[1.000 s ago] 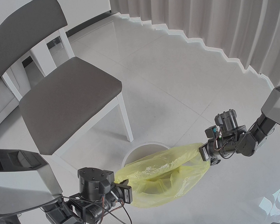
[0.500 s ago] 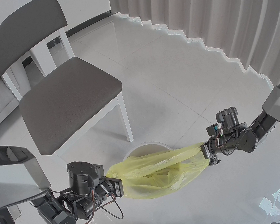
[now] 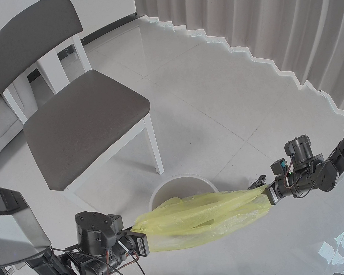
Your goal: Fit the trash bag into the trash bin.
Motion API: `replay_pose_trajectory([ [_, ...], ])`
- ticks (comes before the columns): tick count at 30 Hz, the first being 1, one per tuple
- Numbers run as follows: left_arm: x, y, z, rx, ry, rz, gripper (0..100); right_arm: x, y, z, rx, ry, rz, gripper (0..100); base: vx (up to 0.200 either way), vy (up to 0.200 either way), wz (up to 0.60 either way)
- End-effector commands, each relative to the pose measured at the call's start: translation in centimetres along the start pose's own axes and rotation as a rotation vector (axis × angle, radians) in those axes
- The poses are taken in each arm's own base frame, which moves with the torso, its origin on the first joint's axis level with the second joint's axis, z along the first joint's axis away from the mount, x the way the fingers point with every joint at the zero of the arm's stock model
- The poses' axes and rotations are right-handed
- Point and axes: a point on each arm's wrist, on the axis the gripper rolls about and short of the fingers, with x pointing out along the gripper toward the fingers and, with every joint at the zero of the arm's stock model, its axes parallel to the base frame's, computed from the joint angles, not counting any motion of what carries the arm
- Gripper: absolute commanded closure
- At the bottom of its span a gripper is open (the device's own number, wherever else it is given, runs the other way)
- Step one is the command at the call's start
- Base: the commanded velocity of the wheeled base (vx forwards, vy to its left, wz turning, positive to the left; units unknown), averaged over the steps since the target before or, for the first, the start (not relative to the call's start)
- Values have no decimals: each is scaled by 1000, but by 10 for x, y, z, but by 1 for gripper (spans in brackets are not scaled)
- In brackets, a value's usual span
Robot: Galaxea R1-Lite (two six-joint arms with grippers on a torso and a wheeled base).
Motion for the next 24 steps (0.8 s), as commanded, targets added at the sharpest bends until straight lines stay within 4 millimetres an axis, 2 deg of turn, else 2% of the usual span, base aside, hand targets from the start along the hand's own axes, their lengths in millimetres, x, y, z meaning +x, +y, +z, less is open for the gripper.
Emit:
replay_pose_trajectory([
  [1, -2, -4, -5, 6, 17, -4, 100, -4, 3, -8, -9, 21, 6, 100, 0, 0, 0],
  [8, 7, -6, -14, 20, 50, -1, 100, 0, 2, -8, -7, 25, 6, 100, 0, 0, 0],
  [14, 23, -3, -25, 23, 45, 16, 100, 17, -2, -5, -6, 31, 5, 100, 0, 0, 0],
  [18, 36, 11, -31, 7, 52, 62, 100, 36, -6, 0, -6, 28, 6, 100, 0, 0, 0],
  [24, 45, 27, -29, -12, 27, 100, 100, 52, -11, 11, -4, -2, 1, 100, 0, 0, 0],
])
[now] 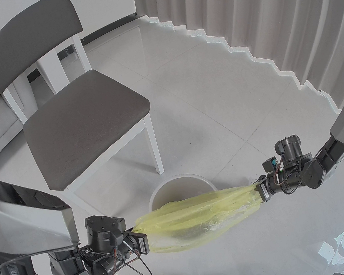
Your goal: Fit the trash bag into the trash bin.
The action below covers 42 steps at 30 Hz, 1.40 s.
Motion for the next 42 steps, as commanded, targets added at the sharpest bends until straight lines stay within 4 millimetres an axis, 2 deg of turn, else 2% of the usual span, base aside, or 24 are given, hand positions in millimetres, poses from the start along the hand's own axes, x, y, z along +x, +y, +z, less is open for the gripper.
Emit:
replay_pose_trajectory([
  [1, 14, 12, -7, -7, 23, 42, 100, 20, -4, 3, 4, -1, 1, 100, 0, 0, 0],
  [10, 34, 8, 6, -21, -51, 31, 100, 32, -9, 26, 0, -79, 29, 100, 0, 0, 0],
  [16, 30, 8, 15, -26, -83, 25, 100, 29, -8, 29, 8, -93, 33, 100, 0, 0, 0],
  [21, 27, 17, 22, -49, -112, 49, 100, 28, -8, 32, 8, -140, 59, 100, 0, 0, 0],
  [25, 36, 22, 12, -48, -72, 61, 100, 34, -8, 33, 15, -140, 65, 100, 0, 0, 0],
  [30, 49, 21, 4, -43, -49, 56, 100, 55, -5, 23, 16, -101, 78, 100, 0, 0, 0],
  [35, 53, 21, -4, -38, -22, 38, 100, 70, -3, 12, 11, -61, 88, 100, 0, 0, 0],
  [42, 69, 23, -12, -42, -15, 45, 100, 90, -6, 7, 15, -49, 89, 100, 0, 0, 0],
])
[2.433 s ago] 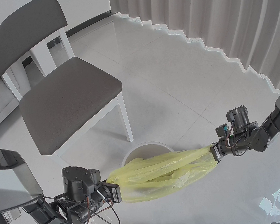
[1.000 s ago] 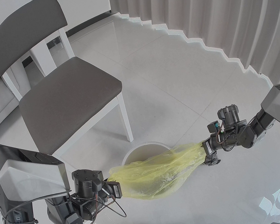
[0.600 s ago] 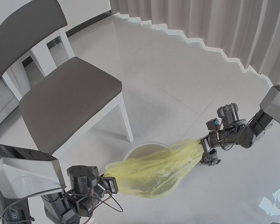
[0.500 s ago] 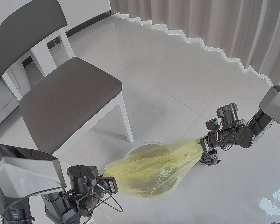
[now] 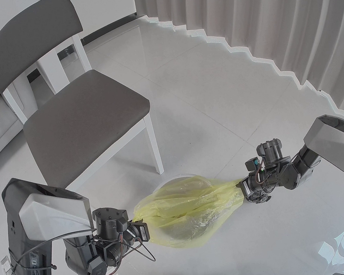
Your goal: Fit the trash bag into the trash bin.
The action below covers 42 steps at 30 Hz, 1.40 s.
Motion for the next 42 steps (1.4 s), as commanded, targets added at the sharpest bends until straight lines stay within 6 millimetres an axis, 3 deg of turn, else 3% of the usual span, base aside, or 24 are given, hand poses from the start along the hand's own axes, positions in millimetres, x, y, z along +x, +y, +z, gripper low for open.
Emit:
replay_pose_trajectory([
  [1, 14, 1, -9, -2, 1, 3, 100, 16, -3, -10, 5, 23, 3, 100, 0, 0, 0],
  [11, 17, 5, -9, -10, -40, 7, 100, 12, -7, -13, 11, 31, -5, 100, 0, 0, 0],
  [12, 16, 5, -9, -7, -46, 5, 100, 11, -8, -14, 12, 32, -7, 0, 0, 0, 0],
  [19, 6, 4, -11, 19, -54, 0, 100, -26, -16, -4, 27, 4, -39, 0, 0, 0, 0],
  [22, -8, 3, -22, 34, 9, 2, 100, -61, -21, 0, 19, -17, -69, 0, 0, 0, 0],
  [25, -16, -1, -24, 39, 26, -11, 100, -81, -22, 1, 8, -30, -78, 0, 0, 0, 0],
  [33, 1, -7, -20, 41, -21, -26, 100, -101, -21, 13, 1, -84, -85, 0, 0, 0, 0],
  [34, 1, -7, -20, 43, -22, -29, 0, -102, -19, 15, -3, -88, -84, 0, 0, 0, 0],
  [42, -9, -5, -21, 45, 1, -18, 0, -102, 5, 28, -50, -127, -40, 0, 0, 0, 0],
])
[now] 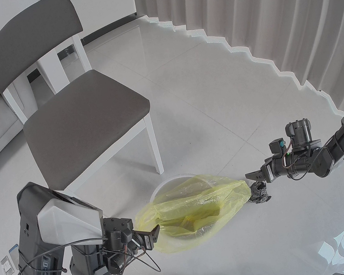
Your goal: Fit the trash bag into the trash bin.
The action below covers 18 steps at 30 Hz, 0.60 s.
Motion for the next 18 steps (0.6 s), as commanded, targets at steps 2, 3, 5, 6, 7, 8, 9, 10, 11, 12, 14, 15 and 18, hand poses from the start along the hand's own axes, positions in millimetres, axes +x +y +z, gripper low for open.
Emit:
replay_pose_trajectory([
  [2, -13, 3, 0, -4, 10, 8, 0, -4, 22, 15, -47, -47, 38, 0, 0, 0, 0],
  [3, -15, 4, 0, -4, 14, 10, 0, -3, 28, 18, -57, -53, 51, 0, 0, 0, 0],
  [5, -18, 4, 1, -3, 17, 11, 0, -1, 42, 20, -81, -57, 79, 0, 0, 0, 0],
  [6, -19, 4, 2, -2, 14, 10, 0, 0, 49, 21, -93, -58, 93, 0, 0, 0, 0],
  [7, -20, 4, 3, -3, 11, 10, 0, 1, 53, 22, -102, -59, 102, 0, 0, 0, 0],
  [8, -22, 4, 6, -4, 1, 6, 0, 2, 63, 22, -130, -61, 125, 0, 0, 0, 0],
  [9, -23, 4, 8, -5, -5, 3, 0, 2, 68, 22, -146, -63, 136, 0, 0, 0, 0],
  [10, -23, 4, 8, -5, -6, 3, 0, 3, 71, 23, -158, -67, 141, 0, 0, 0, 0],
  [11, -25, 3, 10, -5, -14, 0, 0, 4, 77, 24, -200, -73, 156, 0, 0, 0, 0],
  [12, -25, 3, 11, -4, -18, 1, 0, 5, 80, 25, -227, -76, 160, 0, 0, 0, 0],
  [14, -28, 2, 13, -2, -22, -5, 0, 8, 80, 28, -289, -89, 160, 0, 0, 0, 0],
  [15, -30, 1, 13, -1, -21, -5, 0, 9, 80, 27, -316, -88, 160, 0, 0, 0, 0],
  [18, -34, 1, 14, 0, -19, -8, 0, 17, 79, 21, -388, -77, 163, 0, 0, 0, 0],
])
